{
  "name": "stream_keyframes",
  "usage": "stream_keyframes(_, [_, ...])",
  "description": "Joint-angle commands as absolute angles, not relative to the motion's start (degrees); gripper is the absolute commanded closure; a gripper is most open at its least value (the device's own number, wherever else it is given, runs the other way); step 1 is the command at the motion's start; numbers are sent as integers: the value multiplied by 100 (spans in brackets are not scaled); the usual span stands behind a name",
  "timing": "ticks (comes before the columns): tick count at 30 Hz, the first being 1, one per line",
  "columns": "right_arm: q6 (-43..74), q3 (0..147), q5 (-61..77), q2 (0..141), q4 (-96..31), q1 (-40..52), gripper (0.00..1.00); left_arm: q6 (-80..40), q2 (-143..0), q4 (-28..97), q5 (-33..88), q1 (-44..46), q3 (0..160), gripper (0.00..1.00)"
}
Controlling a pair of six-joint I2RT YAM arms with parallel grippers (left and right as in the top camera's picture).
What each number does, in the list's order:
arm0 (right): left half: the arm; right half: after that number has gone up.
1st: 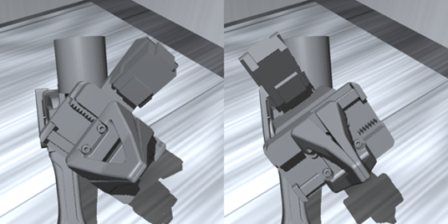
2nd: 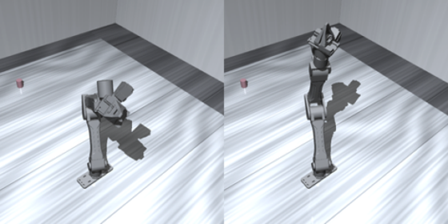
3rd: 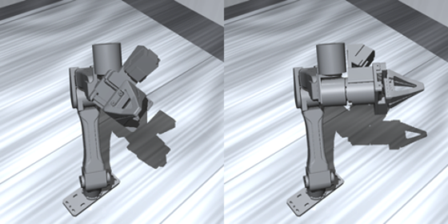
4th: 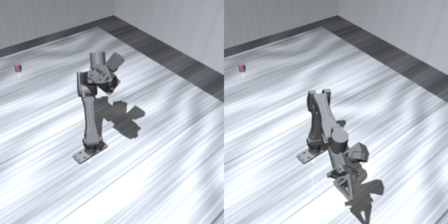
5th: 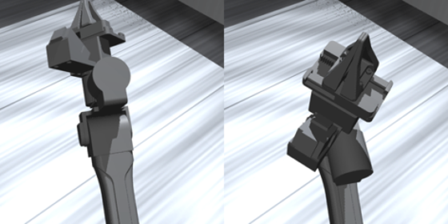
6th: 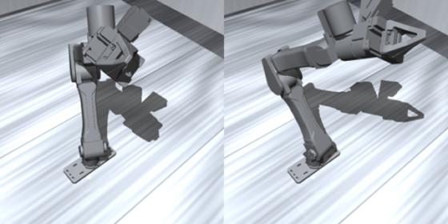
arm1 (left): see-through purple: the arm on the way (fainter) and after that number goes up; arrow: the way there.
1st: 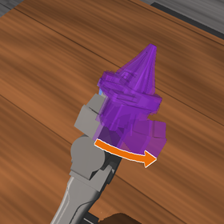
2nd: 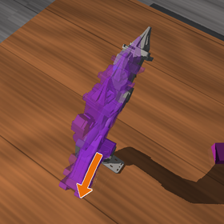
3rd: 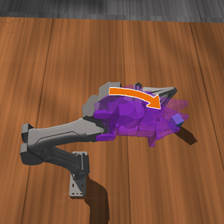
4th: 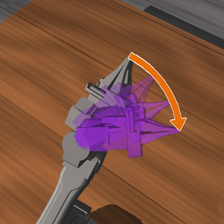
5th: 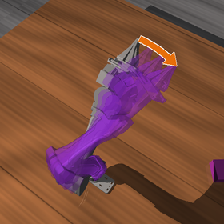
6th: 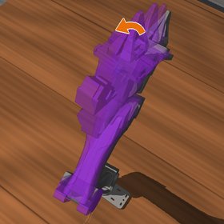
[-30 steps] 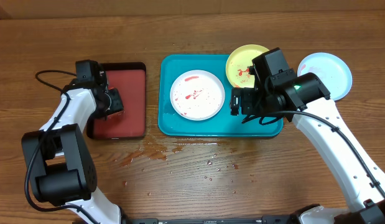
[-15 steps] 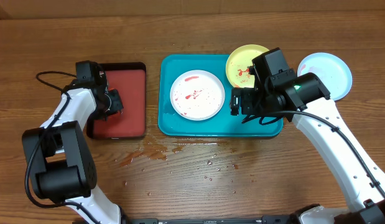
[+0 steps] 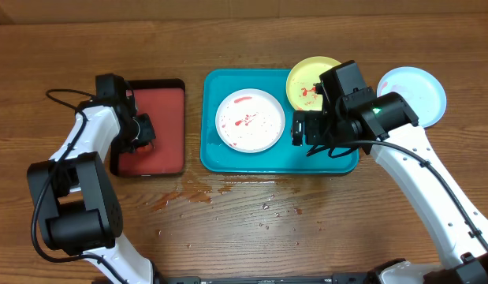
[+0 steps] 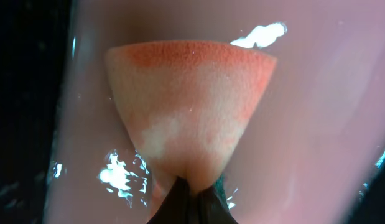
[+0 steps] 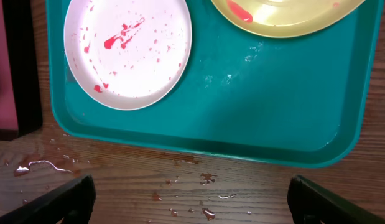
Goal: Clean dirty plates on tray and stack at the side
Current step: 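Lower the left gripper into the dark tray and grasp the pink sponge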
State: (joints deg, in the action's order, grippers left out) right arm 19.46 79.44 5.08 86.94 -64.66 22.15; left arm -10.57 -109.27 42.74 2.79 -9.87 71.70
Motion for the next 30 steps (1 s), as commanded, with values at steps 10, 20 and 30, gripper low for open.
stream_keyframes(10, [1946, 8060, 451, 8497, -6364, 2204, 0, -1098, -10405, 4648, 110, -998, 7485, 96])
stream_keyframes(20, [1946, 8060, 451, 8497, -6283, 2206, 0, -1048, -10195, 4823, 661, -985, 7487, 96])
stream_keyframes(30, [1944, 8058, 451, 8497, -6289, 2206, 0, -1052, -10195, 4947, 930, -989, 7509, 96])
